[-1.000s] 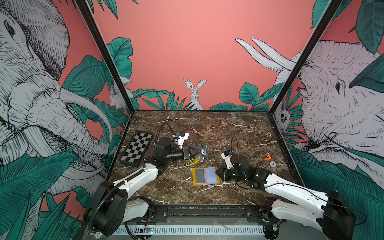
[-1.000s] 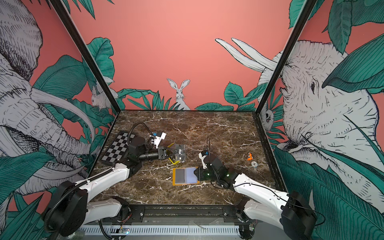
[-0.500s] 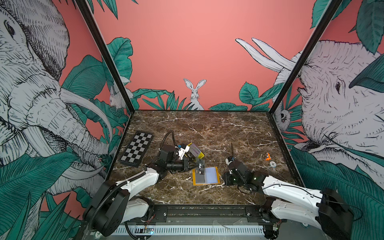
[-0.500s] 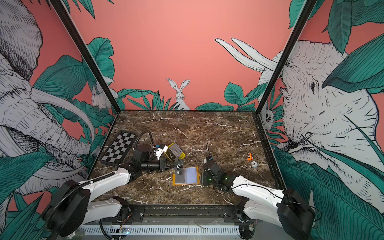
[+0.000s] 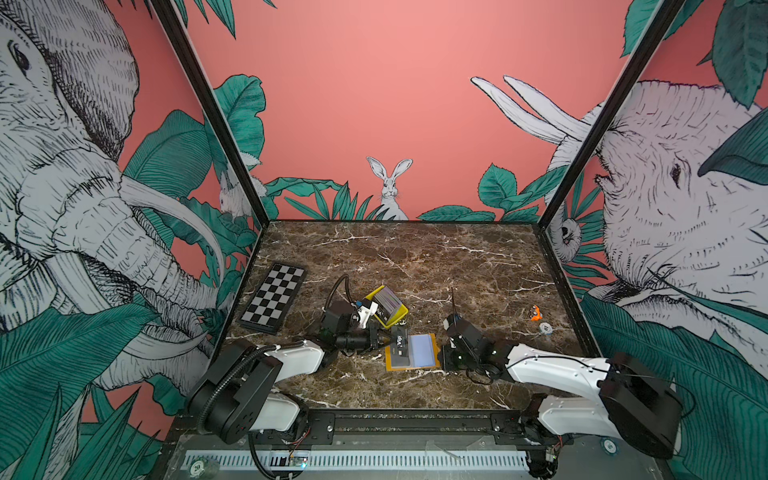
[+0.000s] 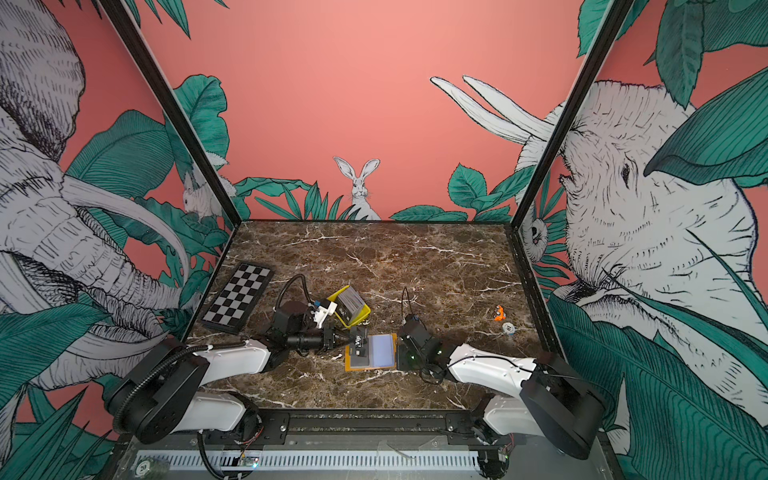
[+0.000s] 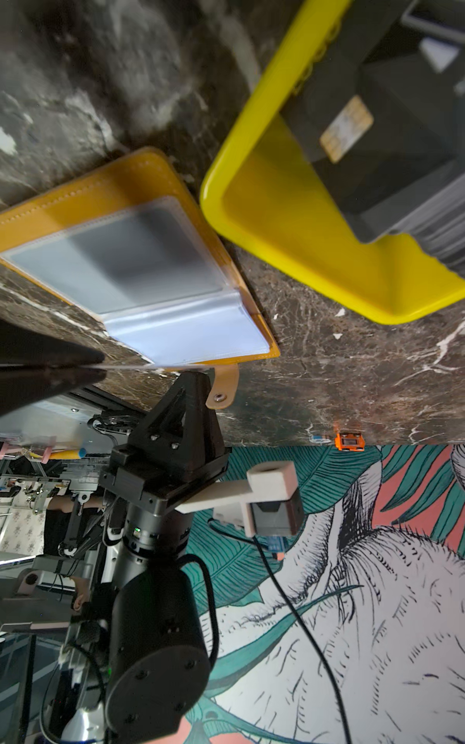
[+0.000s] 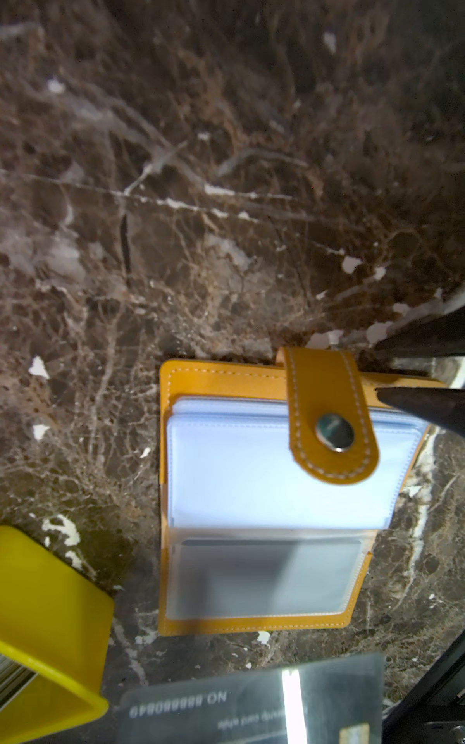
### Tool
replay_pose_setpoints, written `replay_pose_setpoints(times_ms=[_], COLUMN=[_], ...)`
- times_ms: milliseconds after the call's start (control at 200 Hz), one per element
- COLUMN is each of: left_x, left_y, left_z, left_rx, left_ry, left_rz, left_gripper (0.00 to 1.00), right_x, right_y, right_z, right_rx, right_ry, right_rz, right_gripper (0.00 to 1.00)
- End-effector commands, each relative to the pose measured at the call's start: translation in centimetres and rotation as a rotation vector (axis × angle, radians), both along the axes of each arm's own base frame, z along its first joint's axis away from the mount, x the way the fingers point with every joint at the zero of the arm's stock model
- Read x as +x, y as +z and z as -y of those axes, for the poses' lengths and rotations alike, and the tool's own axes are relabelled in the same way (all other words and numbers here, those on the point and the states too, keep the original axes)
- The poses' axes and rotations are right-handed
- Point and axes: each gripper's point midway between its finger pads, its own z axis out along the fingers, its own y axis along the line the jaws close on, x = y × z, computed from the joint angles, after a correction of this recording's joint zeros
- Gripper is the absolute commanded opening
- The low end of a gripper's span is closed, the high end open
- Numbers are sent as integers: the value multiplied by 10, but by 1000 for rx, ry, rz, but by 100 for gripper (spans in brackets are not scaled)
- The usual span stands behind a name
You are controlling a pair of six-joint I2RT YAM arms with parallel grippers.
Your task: Put the credit cards into the card holder
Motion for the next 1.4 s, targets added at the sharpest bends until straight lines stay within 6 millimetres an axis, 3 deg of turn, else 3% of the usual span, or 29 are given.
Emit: replay_pose_setpoints(times_ms=[0,430,855,1395], left_x=[6,-1,2,-5], left_y=[11,-5,-31,-41], left_z=[4,1,8,16], left_rx=[-36,-5,31,34], left_ry=[15,26,63,51], left_rz=[40,22,-29,-74], left_gripper=[0,0,0,0], right_x=[7,7,5,4], right_y=[6,-6,-4,-6], right_z=[-12,-5,-2,1], right_rx=[36,1,-6,-17], right_ry=[1,-29,-38,-39], right_rz=[22,3,9,11], right_gripper=[16,6,6,6])
